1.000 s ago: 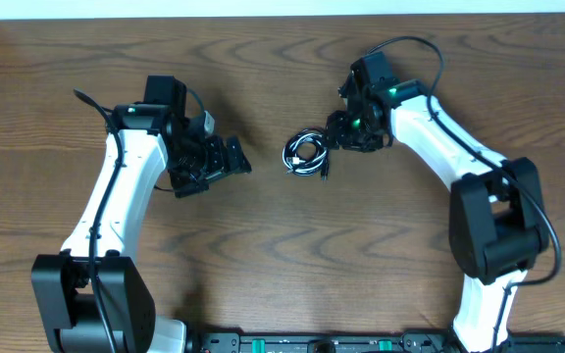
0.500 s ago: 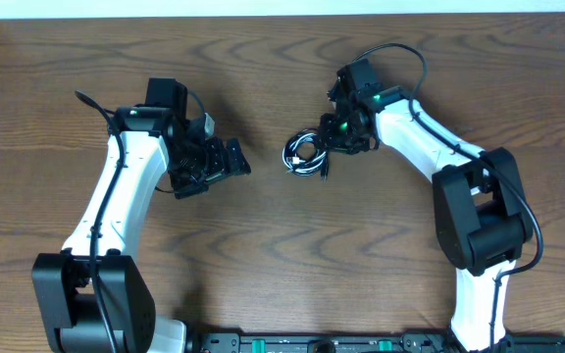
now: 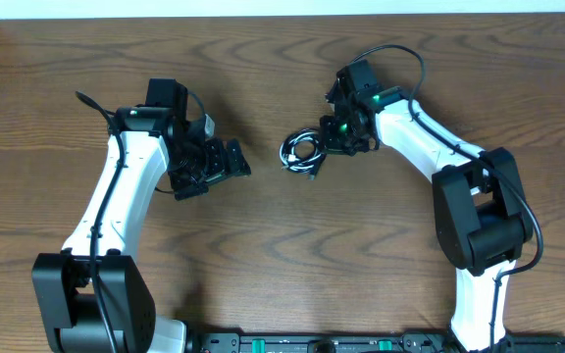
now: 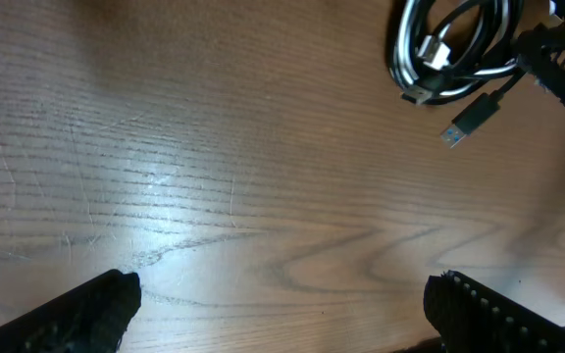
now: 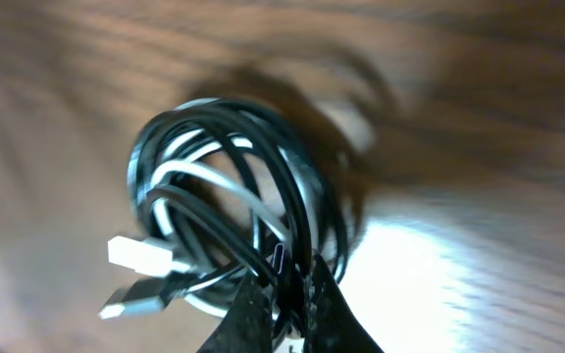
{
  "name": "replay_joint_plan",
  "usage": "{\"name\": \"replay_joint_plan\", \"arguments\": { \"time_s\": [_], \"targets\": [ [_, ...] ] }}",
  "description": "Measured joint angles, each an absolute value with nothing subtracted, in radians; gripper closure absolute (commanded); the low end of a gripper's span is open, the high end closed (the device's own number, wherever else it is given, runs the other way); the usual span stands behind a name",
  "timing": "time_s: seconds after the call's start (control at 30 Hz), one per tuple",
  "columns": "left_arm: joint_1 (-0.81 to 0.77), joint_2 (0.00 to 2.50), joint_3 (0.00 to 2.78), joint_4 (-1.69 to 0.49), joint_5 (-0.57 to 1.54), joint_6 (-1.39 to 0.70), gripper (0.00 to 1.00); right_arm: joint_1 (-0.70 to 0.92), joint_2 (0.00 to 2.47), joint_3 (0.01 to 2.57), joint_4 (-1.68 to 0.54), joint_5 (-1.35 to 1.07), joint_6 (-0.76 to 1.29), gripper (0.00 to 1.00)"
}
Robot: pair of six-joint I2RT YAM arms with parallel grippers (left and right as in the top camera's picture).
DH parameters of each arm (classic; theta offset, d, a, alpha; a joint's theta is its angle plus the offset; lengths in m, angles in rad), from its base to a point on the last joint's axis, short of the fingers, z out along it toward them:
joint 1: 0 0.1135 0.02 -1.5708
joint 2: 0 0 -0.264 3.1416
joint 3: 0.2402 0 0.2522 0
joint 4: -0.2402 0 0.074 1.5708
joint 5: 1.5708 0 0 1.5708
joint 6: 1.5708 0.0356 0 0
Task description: Untangle cables
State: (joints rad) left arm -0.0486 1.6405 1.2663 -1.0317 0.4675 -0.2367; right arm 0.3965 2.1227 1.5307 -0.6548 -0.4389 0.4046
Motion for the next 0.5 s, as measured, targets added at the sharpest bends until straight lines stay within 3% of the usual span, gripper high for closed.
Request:
{"name": "replay_joint_plan", "arguments": {
  "time_s": [0.3,0.5],
  "targets": [
    [-0.049,1.641,1.266,-1.028,0.545,-0.289,0.02,0.334,1.983,1.531,-0.720,-0.889,0.314,0.99],
    [-0.049,1.641,1.265,-0.921,0.827,-0.309,0.02,0.323,1.770,1.532,-0.801,-1.011,0.273,0.99]
  ]
}}
